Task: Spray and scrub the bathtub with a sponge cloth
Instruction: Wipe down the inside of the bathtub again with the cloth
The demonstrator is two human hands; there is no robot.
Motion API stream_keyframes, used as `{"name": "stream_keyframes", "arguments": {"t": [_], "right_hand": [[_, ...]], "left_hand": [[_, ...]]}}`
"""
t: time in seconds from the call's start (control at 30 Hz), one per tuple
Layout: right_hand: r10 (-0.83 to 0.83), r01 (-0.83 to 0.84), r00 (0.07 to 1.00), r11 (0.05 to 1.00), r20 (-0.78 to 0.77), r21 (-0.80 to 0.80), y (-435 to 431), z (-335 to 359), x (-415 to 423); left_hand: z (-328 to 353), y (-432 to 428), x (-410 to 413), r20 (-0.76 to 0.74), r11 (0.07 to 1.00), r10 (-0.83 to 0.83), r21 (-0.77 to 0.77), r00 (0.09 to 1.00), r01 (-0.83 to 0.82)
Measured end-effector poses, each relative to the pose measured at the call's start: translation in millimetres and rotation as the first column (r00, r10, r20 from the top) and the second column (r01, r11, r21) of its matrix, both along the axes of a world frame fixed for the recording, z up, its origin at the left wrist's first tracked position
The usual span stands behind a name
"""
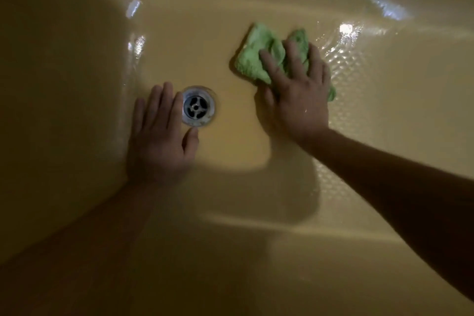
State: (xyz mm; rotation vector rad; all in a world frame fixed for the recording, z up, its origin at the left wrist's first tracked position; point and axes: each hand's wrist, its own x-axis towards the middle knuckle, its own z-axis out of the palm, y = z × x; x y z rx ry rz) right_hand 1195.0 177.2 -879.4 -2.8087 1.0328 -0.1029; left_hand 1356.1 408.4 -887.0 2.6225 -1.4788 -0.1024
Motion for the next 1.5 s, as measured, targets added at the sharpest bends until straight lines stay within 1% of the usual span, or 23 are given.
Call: {"name": "stream_keyframes", "arguments": {"t": [0.03,0.07,0.13,0.2,0.23,0.27,0.37,0.43,0.5,0.57,0.63,0.7,0.77,0.83,0.9,0.97,1.03,1.13,1.2,1.23,1.33,1.43,1.5], "right_hand": [[-0.029,0.029,0.999,0.999,0.013,0.039,23.3,0.9,-17.4],[0.033,-0.035,0.999,0.996,0.02,0.081,49.0,3.5,-40.8],[0.322,-0.318,0.947,0.931,0.006,0.179,89.8,14.1,-102.2],[0.542,-0.527,0.84,0.816,0.002,0.235,91.9,23.1,-155.0],[0.577,-0.562,0.817,0.796,-0.002,0.225,80.3,22.4,-170.1],[0.565,-0.552,0.825,0.81,-0.014,0.196,63.4,18.8,-178.4],[0.435,-0.435,0.899,0.9,-0.042,0.028,-13.2,-3.4,-163.9],[0.267,-0.268,0.963,0.961,-0.021,-0.073,-72.3,-6.5,-124.2],[0.083,-0.085,0.996,0.992,-0.026,-0.095,-106.2,-1.7,-77.4],[-0.057,0.054,0.998,0.995,-0.03,-0.085,-101.7,-1.9,-52.6],[-0.003,0.0,0.999,0.999,-0.042,-0.054,-69.5,-2.8,-61.8],[0.174,-0.169,0.98,0.984,-0.1,0.051,-23.9,3.0,-98.0],[0.315,-0.265,0.928,0.934,-0.199,0.239,19.4,20.9,-139.5],[0.413,-0.236,0.863,0.838,-0.29,0.492,51.3,51.5,-168.5],[0.476,-0.111,0.806,0.705,-0.351,0.7,74.6,83.4,-187.7],[0.46,0.083,0.791,0.573,-0.404,0.815,92.4,117.1,-200.6],[0.408,0.245,0.8,0.446,-0.44,0.861,89.8,150.7,-207.2],[0.413,0.389,0.744,0.372,-0.525,0.843,59.3,199.2,-233.5],[0.423,0.423,0.711,0.38,-0.561,0.823,33.8,233.6,-263.0],[0.406,0.447,0.698,0.396,-0.59,0.802,22.1,251.8,-282.5],[0.303,0.529,0.668,0.449,-0.68,0.72,-3.0,308.3,-353.6],[0.114,0.576,0.664,0.551,-0.739,0.603,-13.5,361.5,-426.0],[-0.029,0.591,0.687,0.603,-0.726,0.536,-18.6,390.1,-469.0]], "left_hand": [[0.5,-1.2,-2.9,-0.008,1.0,-0.009,0.017,1.0,0.009],[1.7,-2.2,-5.1,-0.008,0.999,-0.019,0.034,1.0,0.019],[4.9,-5.2,-9.4,-0.024,0.994,-0.095,0.051,0.995,0.097],[6.5,-11.1,-11.1,-0.059,0.974,-0.217,0.047,0.974,0.22],[6.2,-13.2,-10.8,-0.068,0.965,-0.253,0.051,0.965,0.257],[5.9,-14.8,-10.3,-0.075,0.961,-0.265,0.062,0.961,0.27],[5.0,-20.6,-10.8,-0.084,0.975,-0.214,0.049,0.973,0.218],[2.8,-27.0,-9.6,-0.102,0.982,-0.184,0.017,0.978,0.187],[1.2,-30.5,-7.7,-0.114,0.986,-0.164,0.003,0.98,0.166],[1.0,-31.2,-6.4,-0.111,0.988,-0.148,0.019,0.983,0.151],[1.9,-30.2,-6.1,-0.065,0.98,-0.182,0.073,0.981,0.187],[3.8,-34.0,-8.0,-0.047,0.945,-0.267,0.184,0.963,0.271],[10.5,-37.8,-17.9,-0.112,0.886,-0.349,0.286,0.931,0.366],[22.8,-37.0,-43.1,-0.204,0.821,-0.399,0.355,0.894,0.447],[36.3,-27.6,-81.2,-0.34,0.715,-0.483,0.38,0.807,0.587],[52.8,-17.8,-118.7,-0.458,0.616,-0.486,0.424,0.744,0.663],[74.6,-23.5,-145.0,-0.537,0.61,-0.398,0.451,0.744,0.652],[118.0,-49.6,-185.8,-0.637,0.696,-0.268,0.39,0.723,0.603],[152.2,-73.1,-216.3,-0.675,0.763,-0.247,0.307,0.695,0.569],[168.8,-86.0,-233.9,-0.686,0.77,-0.274,0.263,0.674,0.581],[213.1,-121.1,-293.8,-0.725,0.746,-0.361,0.153,0.587,0.648],[247.9,-152.2,-361.8,-0.756,0.696,-0.42,0.086,0.502,0.713],[270.2,-168.3,-410.1,-0.771,0.687,-0.434,0.051,0.466,0.725]]}}
